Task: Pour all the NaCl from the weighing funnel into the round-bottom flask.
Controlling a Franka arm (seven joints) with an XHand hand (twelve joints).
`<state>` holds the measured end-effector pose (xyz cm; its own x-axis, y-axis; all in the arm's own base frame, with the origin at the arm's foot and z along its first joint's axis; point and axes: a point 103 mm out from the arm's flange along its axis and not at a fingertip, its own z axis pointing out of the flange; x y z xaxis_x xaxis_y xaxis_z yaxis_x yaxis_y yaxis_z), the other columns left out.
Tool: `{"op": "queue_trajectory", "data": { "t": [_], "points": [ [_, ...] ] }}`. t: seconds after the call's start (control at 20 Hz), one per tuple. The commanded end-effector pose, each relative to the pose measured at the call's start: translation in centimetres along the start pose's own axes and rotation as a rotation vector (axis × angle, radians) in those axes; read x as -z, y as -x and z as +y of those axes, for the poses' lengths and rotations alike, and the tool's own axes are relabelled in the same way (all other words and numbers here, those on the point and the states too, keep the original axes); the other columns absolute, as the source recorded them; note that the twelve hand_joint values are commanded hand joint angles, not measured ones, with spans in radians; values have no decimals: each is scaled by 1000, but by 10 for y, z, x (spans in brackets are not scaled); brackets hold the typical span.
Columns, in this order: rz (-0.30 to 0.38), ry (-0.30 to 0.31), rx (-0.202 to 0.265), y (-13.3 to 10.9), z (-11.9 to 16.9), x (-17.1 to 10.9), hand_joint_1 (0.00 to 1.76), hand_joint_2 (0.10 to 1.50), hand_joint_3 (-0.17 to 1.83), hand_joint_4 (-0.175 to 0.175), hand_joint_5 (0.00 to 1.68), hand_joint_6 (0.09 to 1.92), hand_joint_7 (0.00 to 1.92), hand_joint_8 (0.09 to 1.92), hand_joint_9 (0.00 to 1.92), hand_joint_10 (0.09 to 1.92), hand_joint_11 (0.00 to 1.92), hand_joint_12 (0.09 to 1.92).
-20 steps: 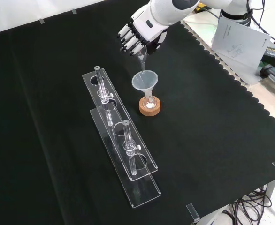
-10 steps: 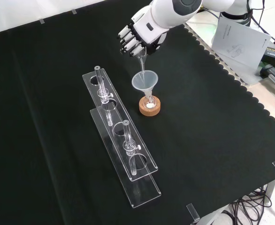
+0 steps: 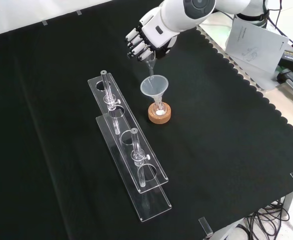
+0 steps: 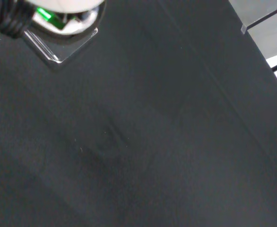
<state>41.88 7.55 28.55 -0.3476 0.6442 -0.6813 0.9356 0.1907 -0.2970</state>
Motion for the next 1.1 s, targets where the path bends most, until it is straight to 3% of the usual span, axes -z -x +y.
{"op": "queue_trajectory", "data": {
  "t": [0.05, 0.3, 0.95, 1.1],
  "points": [
    [22, 11, -8, 1, -1, -5, 1123, 678, 585, 175, 1313, 571, 732, 604, 1124, 180, 972, 923],
    [69, 43, -24, 3, -4, -10, 1123, 678, 585, 175, 1314, 570, 732, 604, 1126, 178, 974, 922],
    [308, 92, -65, 14, -9, -30, 1123, 678, 584, 175, 1314, 569, 734, 605, 1132, 175, 981, 919],
    [393, 120, -84, 16, -10, -35, 1123, 678, 584, 175, 1314, 569, 734, 605, 1132, 174, 982, 918]
  ]
}}
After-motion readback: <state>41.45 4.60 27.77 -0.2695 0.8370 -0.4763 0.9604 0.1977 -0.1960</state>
